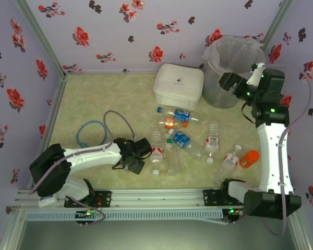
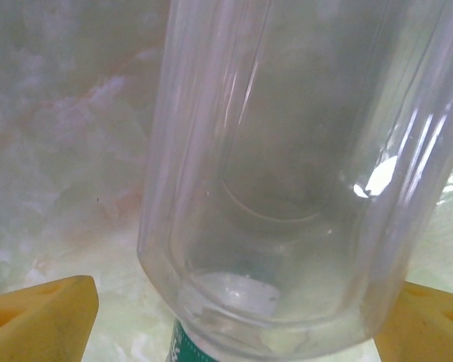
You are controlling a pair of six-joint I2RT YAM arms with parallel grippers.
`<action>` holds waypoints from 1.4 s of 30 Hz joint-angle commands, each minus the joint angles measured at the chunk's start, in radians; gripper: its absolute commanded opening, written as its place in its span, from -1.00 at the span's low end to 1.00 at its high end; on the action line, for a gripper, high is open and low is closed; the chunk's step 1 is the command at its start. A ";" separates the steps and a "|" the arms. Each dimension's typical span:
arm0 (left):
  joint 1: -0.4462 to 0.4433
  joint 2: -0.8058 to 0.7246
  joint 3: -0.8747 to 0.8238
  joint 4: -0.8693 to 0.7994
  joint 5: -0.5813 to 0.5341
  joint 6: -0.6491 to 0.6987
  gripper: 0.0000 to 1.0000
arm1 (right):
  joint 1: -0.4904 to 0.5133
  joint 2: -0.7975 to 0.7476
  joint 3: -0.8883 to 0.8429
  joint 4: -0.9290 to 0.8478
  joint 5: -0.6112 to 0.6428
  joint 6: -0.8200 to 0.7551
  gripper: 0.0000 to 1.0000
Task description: Put the plastic bottles in the bin
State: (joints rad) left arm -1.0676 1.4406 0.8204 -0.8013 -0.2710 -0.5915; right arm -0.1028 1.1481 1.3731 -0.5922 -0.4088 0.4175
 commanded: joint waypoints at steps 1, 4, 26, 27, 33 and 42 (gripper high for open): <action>-0.014 -0.015 0.003 -0.056 0.033 -0.057 0.77 | 0.015 -0.025 -0.047 0.063 -0.020 0.047 0.89; -0.014 -0.034 -0.035 -0.024 0.048 -0.083 0.67 | 0.027 -0.039 -0.085 0.081 -0.017 0.051 0.84; -0.017 0.011 0.056 -0.066 -0.084 -0.074 -0.33 | 0.136 -0.055 -0.159 0.121 -0.117 0.035 0.56; -0.016 -0.006 0.064 -0.066 -0.116 -0.074 -0.36 | 0.156 -0.070 -0.180 0.153 -0.142 0.036 0.56; -0.006 -0.135 0.089 0.077 -0.219 -0.050 -0.60 | 0.299 -0.133 -0.309 0.342 -0.201 0.118 0.47; 0.001 -0.314 -0.081 0.600 -0.101 0.036 -1.00 | 0.542 -0.094 -0.366 0.417 -0.116 0.133 0.35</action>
State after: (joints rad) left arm -1.0733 1.1606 0.7933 -0.4118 -0.4122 -0.6109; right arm 0.3992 1.0348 1.0397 -0.2855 -0.5098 0.5098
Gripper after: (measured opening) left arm 0.383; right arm 0.657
